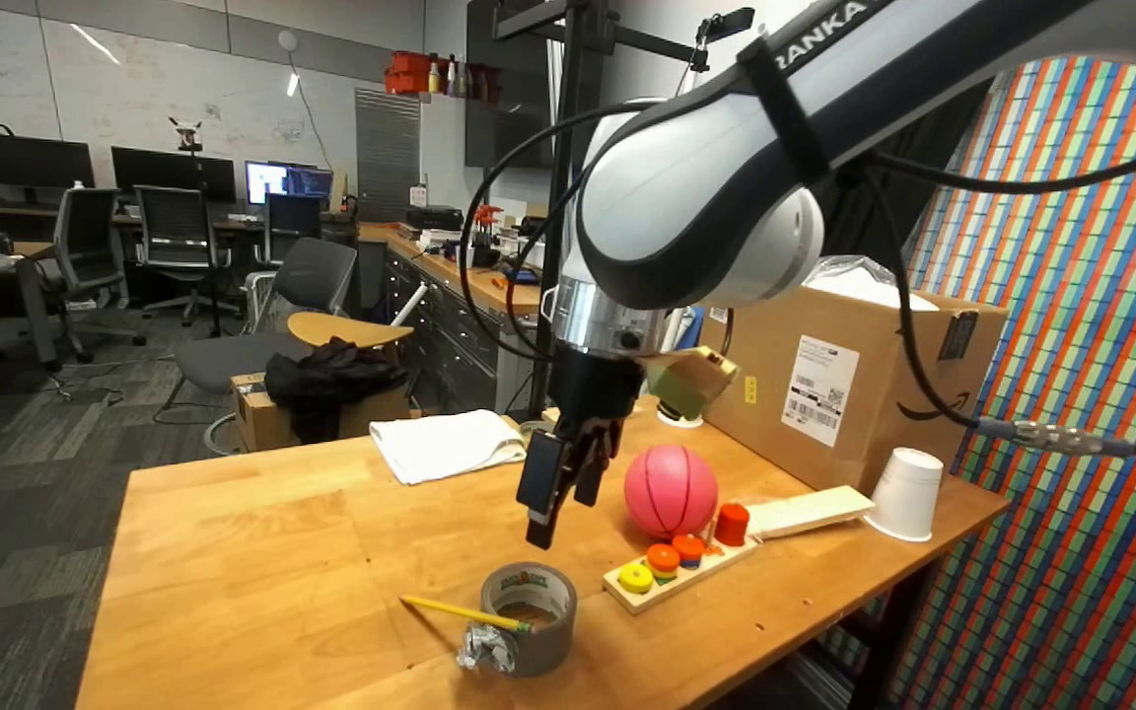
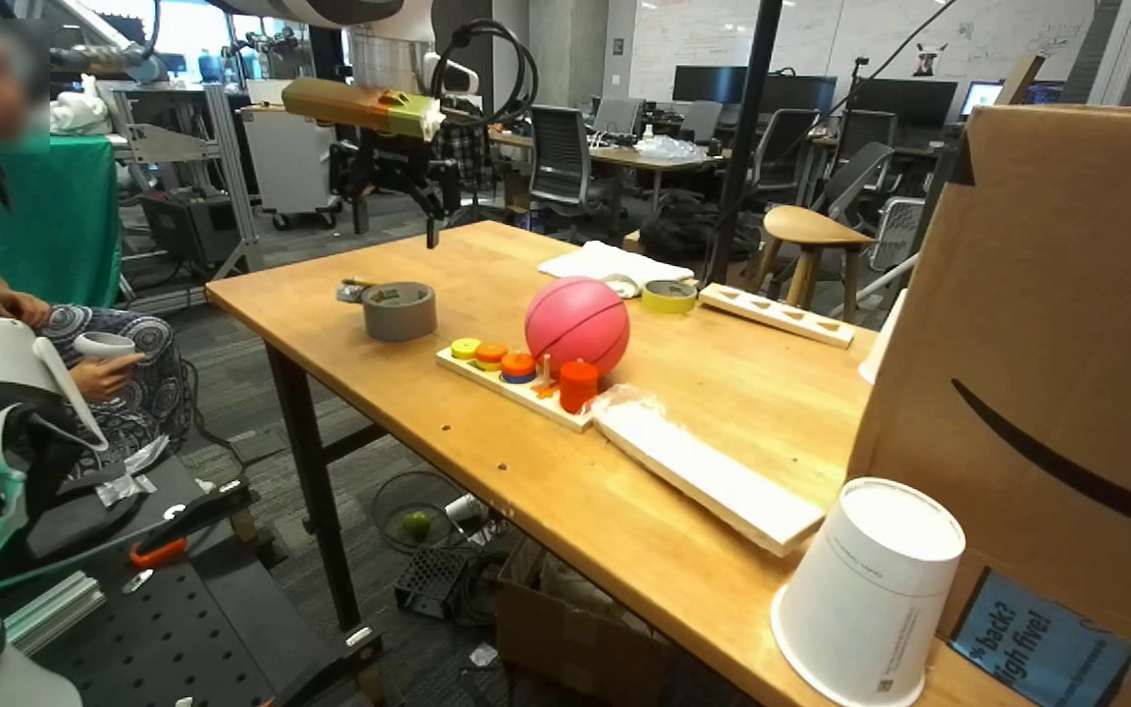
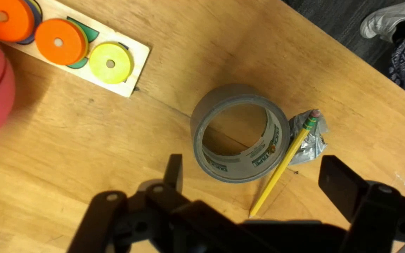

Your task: Push the ball to the right

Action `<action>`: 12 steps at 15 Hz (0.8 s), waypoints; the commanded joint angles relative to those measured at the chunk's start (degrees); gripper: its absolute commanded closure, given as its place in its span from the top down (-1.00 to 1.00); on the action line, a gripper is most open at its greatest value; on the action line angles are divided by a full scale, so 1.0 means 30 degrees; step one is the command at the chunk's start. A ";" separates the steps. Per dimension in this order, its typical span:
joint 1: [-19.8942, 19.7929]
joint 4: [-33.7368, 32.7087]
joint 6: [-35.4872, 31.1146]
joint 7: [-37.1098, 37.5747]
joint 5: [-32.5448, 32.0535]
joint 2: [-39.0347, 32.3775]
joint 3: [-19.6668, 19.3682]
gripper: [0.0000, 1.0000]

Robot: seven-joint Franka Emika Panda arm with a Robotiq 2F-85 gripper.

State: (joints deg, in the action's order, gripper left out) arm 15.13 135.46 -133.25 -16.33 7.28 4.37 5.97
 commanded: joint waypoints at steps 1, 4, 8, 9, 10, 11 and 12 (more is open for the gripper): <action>-0.0677 -0.1478 -0.0143 -0.0820 0.0370 -0.1920 0.0320 1.00; -0.1386 -0.1826 -0.0050 -0.1243 0.0509 -0.2962 0.0178 1.00; -0.2524 -0.2007 -0.0149 -0.1530 0.0544 -0.4008 0.0053 1.00; -0.2859 -0.2093 -0.0083 -0.1643 0.0505 -0.4215 -0.0033 1.00; -0.3224 -0.2171 0.0002 -0.1713 0.0495 -0.4388 -0.0145 1.00; -0.3550 -0.2177 -0.0025 -0.1711 0.0360 -0.4456 -0.0272 1.00; -0.3902 -0.2174 -0.0141 -0.1791 0.0228 -0.4382 -0.0428 1.00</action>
State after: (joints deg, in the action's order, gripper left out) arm 5.97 130.54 -133.29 -19.91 7.49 -8.03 5.49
